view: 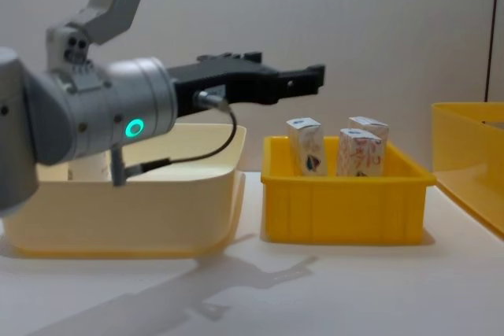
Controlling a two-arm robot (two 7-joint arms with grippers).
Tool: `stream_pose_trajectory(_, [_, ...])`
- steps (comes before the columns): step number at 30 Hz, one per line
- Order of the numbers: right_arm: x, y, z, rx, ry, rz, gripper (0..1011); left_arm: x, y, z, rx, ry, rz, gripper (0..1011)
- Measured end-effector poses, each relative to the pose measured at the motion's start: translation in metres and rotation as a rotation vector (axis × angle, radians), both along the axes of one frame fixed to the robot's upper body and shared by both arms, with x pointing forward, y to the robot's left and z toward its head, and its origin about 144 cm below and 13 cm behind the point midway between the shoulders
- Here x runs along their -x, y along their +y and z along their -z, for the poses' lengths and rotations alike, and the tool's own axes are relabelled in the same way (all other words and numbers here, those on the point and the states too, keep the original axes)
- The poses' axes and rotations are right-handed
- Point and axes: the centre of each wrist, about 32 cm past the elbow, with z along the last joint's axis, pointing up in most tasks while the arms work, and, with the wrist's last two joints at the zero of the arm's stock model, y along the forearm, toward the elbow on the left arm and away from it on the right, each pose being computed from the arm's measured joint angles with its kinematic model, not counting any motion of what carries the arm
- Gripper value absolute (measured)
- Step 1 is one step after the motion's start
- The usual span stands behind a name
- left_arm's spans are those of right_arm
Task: Bimanual collaborative sorting of washing and personal care products
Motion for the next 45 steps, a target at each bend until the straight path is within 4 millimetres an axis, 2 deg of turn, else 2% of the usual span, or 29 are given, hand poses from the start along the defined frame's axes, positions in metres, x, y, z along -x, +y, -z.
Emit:
stream_pose_trajectory(11, [0.007, 0.007, 0.01, 0.014, 0.043, -0.027, 1001, 0.025, 0.01, 0.022, -0.049, -0.01, -0.161, 1003])
stream_pose_trajectory(25, [0.038, 0.034, 0.045, 0.057, 0.209, -0.126, 1001, 0.055, 0.021, 0.043, -0.106, -0.036, -0.336, 1003])
stream_pose_trajectory(37, [0.071, 0.057, 0.074, 0.084, 0.355, -0.219, 1001, 0.06, 0.023, 0.046, -0.115, -0.042, -0.362, 1003])
stream_pose_trajectory(45, [0.084, 0.065, 0.084, 0.092, 0.408, -0.252, 1001, 0.06, 0.022, 0.046, -0.115, -0.042, -0.362, 1003])
